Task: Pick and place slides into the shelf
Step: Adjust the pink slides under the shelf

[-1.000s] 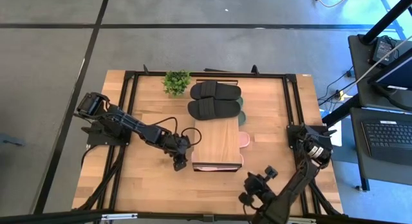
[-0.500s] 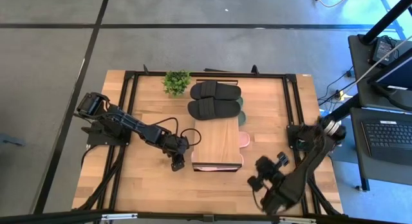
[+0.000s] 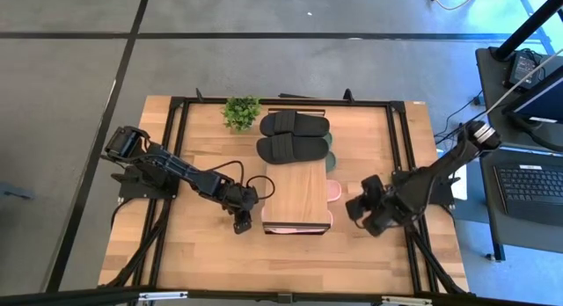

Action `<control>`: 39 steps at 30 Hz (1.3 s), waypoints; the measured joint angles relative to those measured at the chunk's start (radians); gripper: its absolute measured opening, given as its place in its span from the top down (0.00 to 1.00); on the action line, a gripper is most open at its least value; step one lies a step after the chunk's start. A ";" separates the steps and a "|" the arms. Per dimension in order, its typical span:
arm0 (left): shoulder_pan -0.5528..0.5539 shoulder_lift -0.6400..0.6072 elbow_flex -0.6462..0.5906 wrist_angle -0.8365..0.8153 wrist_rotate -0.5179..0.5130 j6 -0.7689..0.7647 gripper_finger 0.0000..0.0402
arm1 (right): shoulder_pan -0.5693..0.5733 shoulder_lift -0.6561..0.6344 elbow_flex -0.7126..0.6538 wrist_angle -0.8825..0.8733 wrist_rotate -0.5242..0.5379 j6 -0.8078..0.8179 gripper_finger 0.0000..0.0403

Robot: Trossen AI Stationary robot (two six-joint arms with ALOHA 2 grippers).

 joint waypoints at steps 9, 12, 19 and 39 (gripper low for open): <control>0.000 0.000 0.000 0.001 -0.001 0.000 0.53 | -0.125 -0.028 -0.140 0.130 0.012 -0.001 0.98; 0.000 0.000 0.000 0.001 -0.001 0.000 0.53 | -0.162 -0.024 -0.146 0.155 0.035 -0.001 0.98; 0.000 0.000 0.000 0.000 -0.002 0.000 0.53 | -0.247 0.013 -0.139 0.262 0.020 -0.107 0.98; 0.000 0.000 0.000 -0.010 -0.002 0.000 0.53 | -0.305 0.140 -0.139 0.448 -0.077 -0.211 0.98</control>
